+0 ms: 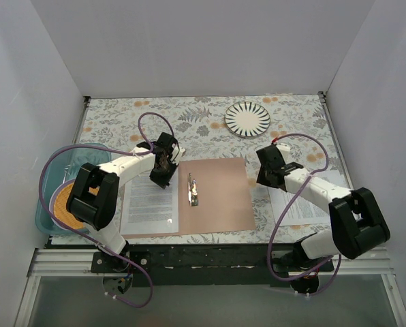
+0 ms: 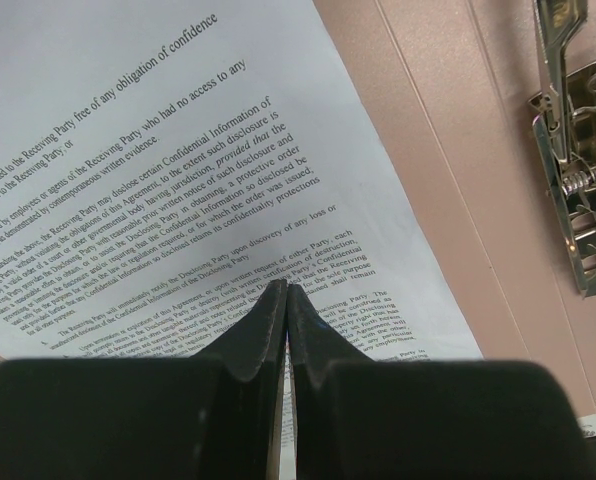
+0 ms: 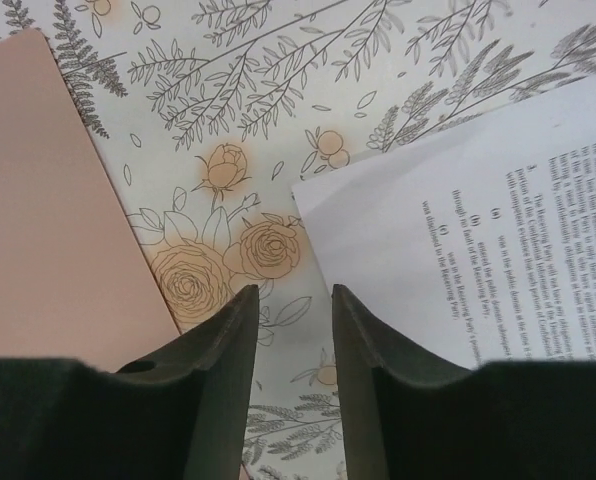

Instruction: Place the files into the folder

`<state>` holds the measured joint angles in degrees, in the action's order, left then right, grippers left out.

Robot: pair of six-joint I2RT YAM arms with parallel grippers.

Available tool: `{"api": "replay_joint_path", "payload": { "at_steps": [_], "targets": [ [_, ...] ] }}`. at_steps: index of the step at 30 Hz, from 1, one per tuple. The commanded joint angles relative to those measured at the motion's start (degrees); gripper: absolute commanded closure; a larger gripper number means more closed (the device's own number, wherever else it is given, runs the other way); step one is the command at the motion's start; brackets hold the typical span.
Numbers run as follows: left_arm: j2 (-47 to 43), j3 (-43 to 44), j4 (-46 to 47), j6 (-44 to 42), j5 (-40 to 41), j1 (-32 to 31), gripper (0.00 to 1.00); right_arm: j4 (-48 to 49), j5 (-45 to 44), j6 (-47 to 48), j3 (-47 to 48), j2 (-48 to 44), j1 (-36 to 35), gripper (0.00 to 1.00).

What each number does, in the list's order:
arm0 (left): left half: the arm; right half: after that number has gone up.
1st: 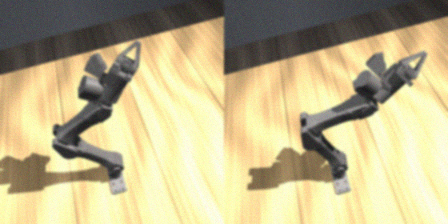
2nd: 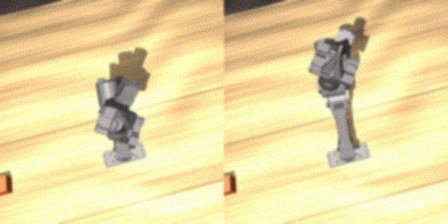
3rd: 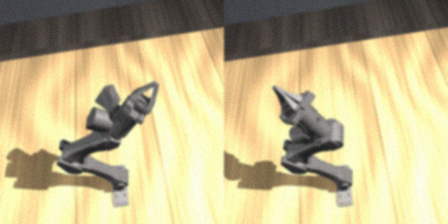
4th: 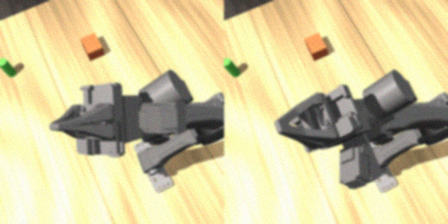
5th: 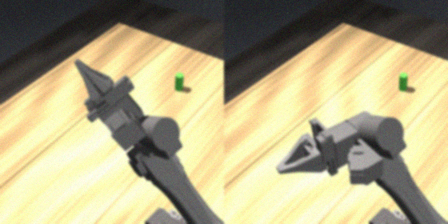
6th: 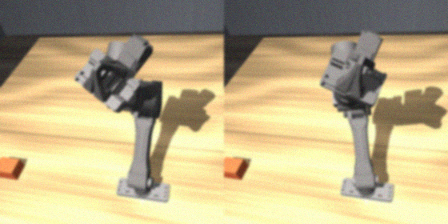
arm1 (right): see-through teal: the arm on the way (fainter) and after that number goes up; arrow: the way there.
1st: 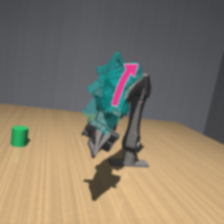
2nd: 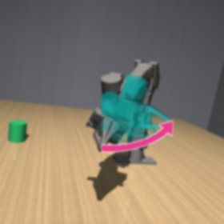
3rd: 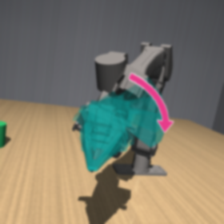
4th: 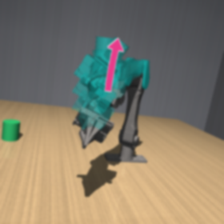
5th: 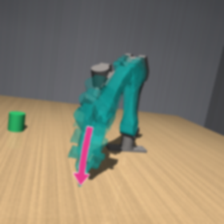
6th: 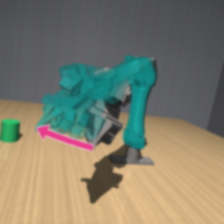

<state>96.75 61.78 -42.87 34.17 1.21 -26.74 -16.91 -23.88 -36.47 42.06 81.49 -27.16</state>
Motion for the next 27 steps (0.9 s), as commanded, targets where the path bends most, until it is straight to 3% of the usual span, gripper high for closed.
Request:
{"api": "replay_joint_path", "payload": {
  "at_steps": [1,3,6,12,22,27],
  "targets": [
    [-2.4,1.2,0.7,0.2,-0.4,0.1,1.0,-5.1,-3.5,-1.1,2.8,-4.2,0.7,0.47],
    [-2.4,1.2,0.6,0.3,-0.6,0.1,1.0,-8.1,-6.3,-2.3,4.0,-3.7,1.2,0.32],
    [-2.6,1.1,0.7,0.3,-0.8,0.0,1.0,-9.8,-9.6,-3.6,3.5,-3.1,2.0,0.19],
    [-2.8,0.7,0.6,0.1,-0.8,0.1,1.0,-12.2,-9.3,-7.1,0.9,-0.3,7.4,0.09],
    [-2.9,1.0,0.4,0.1,-1.1,0.1,1.0,0.7,5.8,-4.7,-7.5,0.8,11.6,0.09],
    [-3.1,0.7,0.2,0.0,-1.1,0.1,1.0,6.9,15.6,-6.8,-11.9,1.5,11.7,0.27]
  ]
}}
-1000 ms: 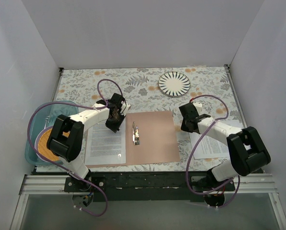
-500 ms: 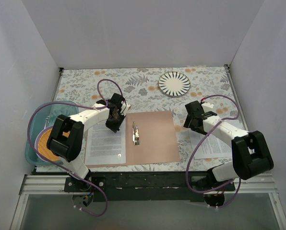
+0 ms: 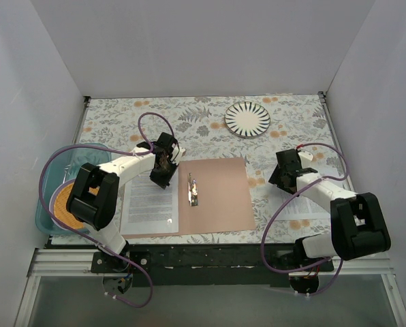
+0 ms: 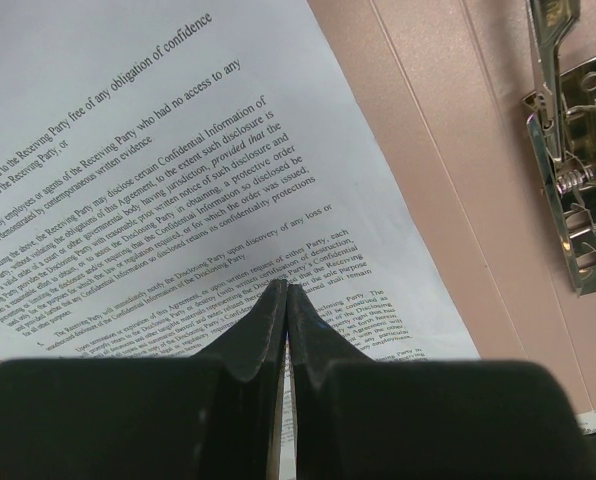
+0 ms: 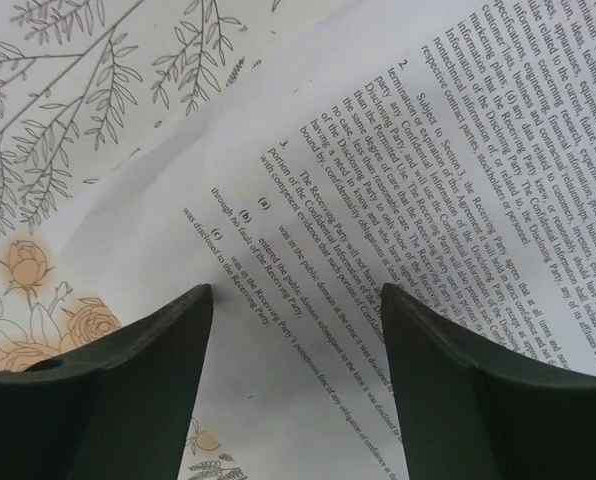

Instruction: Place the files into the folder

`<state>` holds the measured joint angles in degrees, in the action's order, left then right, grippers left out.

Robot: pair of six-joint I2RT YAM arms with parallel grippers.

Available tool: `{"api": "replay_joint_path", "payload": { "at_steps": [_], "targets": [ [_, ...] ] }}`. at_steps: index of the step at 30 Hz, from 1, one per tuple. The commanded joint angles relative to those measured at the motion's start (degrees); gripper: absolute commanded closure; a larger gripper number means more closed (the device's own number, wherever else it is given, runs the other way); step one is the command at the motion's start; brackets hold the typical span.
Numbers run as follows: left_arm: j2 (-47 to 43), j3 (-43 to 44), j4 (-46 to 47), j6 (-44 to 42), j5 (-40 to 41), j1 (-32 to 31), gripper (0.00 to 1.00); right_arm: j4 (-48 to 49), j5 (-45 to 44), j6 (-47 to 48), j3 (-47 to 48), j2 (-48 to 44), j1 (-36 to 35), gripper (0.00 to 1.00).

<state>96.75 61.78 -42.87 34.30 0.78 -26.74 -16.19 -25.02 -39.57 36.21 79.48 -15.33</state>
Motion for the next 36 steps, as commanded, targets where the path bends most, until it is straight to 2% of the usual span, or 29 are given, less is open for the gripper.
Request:
{"api": "replay_joint_path", "payload": {
  "at_steps": [1,2,8,22,25,32,36],
  "targets": [
    [-3.1,0.6,0.3,-0.1,-0.6,0.1,1.0,7.8,17.9,-4.0,-6.7,3.6,-0.1,0.3],
    [-3.1,0.6,0.2,-0.1,-0.6,0.1,1.0,8.6,20.0,-4.7,-7.8,3.6,-0.1,0.35],
    [-2.9,1.1,0.2,-0.1,-0.7,0.1,1.0,12.8,27.7,-6.2,-9.6,1.7,-0.3,0.39],
    [-2.5,1.9,-0.4,0.1,-0.6,0.1,1.0,13.1,30.2,-4.7,-7.4,4.6,-5.3,0.42],
    [-2.4,2.2,-0.3,0.1,-0.7,0.1,1.0,12.8,30.9,-2.7,-5.8,6.5,-8.0,0.43],
    [-2.2,2.6,-0.5,0.0,-0.6,0.1,1.0,7.8,35.5,9.3,3.0,12.7,-14.6,0.45],
    [-2.1,3.1,-0.5,0.0,-0.4,0.1,1.0,4.6,36.6,16.5,6.0,10.9,-16.6,0.45]
  ]
}}
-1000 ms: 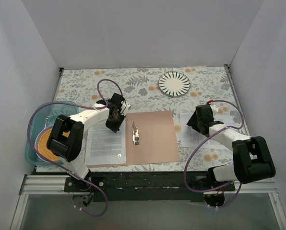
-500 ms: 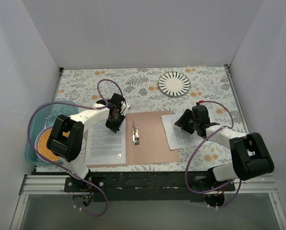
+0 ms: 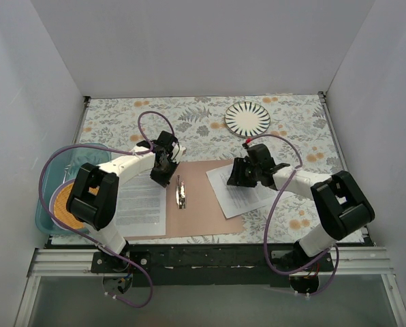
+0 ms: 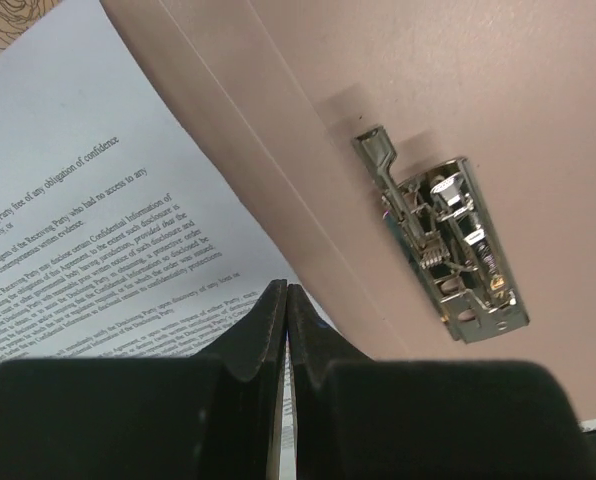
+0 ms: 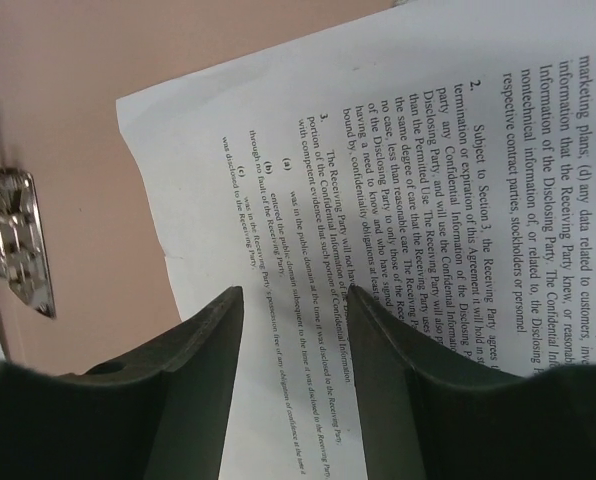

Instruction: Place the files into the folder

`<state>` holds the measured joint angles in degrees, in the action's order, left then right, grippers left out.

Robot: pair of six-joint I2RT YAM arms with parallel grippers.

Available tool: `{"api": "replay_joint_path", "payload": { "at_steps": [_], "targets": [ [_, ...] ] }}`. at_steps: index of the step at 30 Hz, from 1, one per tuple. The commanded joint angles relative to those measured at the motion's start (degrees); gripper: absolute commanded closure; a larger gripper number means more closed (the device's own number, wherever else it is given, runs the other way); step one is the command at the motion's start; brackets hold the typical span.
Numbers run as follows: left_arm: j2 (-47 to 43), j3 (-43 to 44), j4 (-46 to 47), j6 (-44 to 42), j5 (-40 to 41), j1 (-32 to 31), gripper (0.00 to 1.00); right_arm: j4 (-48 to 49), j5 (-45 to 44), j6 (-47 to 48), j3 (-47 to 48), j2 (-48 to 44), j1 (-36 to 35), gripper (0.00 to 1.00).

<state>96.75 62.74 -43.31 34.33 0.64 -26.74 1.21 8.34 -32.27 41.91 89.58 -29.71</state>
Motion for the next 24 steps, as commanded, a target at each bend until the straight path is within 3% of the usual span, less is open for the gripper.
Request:
{"api": "replay_joint_path", "payload": {
  "at_steps": [1,7,11,16,24],
  "targets": [
    [-2.1,2.2,0.0,0.0,-0.3,0.1,1.0,-13.0,3.3,10.0,0.4,-1.1,-2.5,0.45],
    [0.0,6.2,-0.8,0.4,-0.6,0.0,1.0,-15.8,1.5,13.1,2.6,-9.0,-2.5,0.32],
    [2.0,11.6,-2.7,1.0,-4.4,0.0,1.0,-17.4,-1.6,8.6,3.3,-15.4,-2.3,0.19],
    [5.2,19.0,-3.8,2.1,-10.0,-2.5,1.0,-19.6,-11.4,-4.4,-3.0,-27.7,0.3,0.2],
    [12.0,26.4,0.5,2.7,-14.4,-12.4,1.0,-23.8,-10.8,-19.2,-15.6,-39.2,4.2,0.21]
  ]
}}
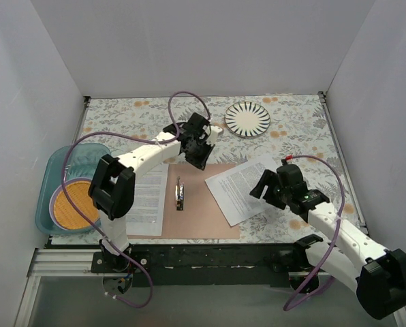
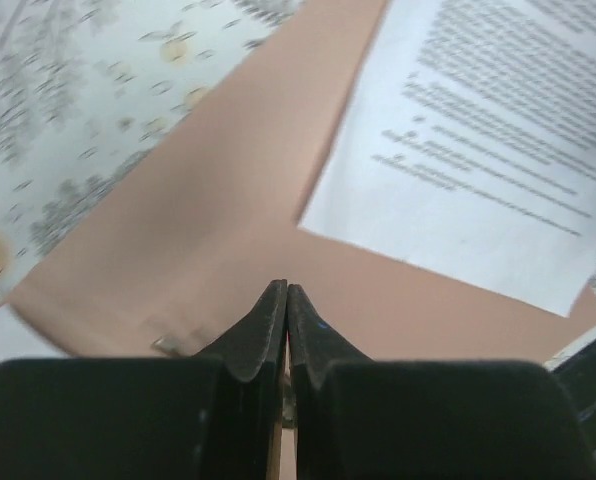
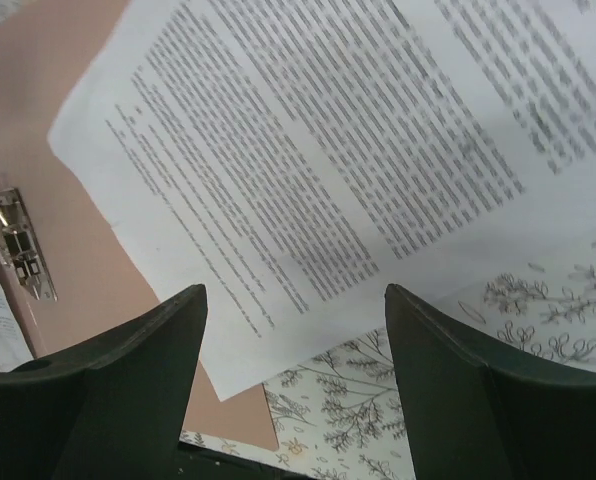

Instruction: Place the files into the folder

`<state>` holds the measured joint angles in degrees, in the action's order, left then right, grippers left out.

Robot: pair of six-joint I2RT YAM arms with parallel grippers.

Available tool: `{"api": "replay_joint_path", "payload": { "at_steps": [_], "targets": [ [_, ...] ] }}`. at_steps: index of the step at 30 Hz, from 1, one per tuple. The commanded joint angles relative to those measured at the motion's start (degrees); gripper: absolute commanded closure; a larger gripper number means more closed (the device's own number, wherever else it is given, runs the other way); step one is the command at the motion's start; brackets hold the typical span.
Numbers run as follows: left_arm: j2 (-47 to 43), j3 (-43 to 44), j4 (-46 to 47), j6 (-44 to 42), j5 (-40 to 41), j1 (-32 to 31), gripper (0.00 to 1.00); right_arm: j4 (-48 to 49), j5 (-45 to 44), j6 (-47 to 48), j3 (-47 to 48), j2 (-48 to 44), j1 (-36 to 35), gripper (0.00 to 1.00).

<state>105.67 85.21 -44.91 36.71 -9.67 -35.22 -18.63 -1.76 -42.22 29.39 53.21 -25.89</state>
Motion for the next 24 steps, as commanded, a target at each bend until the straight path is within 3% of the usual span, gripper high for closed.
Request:
{"api": "replay_joint_path", "payload": {
  "at_steps": [1,12,24],
  "targets": [
    [4.3,4.5,2.5,0.2,-4.0,-4.6,1.0,-4.3,0.0,-10.4,-3.7,-4.4,0.5,0.21],
    [14.6,11.6,6.4,-0.4,-4.3,-8.5,1.0,-0.6,9.2,-24.1,-14.4,-11.5,0.4,0.23],
    [16.5,5.9,7.3,-0.8,2.9,-9.0,1.0,7.3,15.7,-25.0,-15.9,-2.2,-1.2,0.25]
  ]
}}
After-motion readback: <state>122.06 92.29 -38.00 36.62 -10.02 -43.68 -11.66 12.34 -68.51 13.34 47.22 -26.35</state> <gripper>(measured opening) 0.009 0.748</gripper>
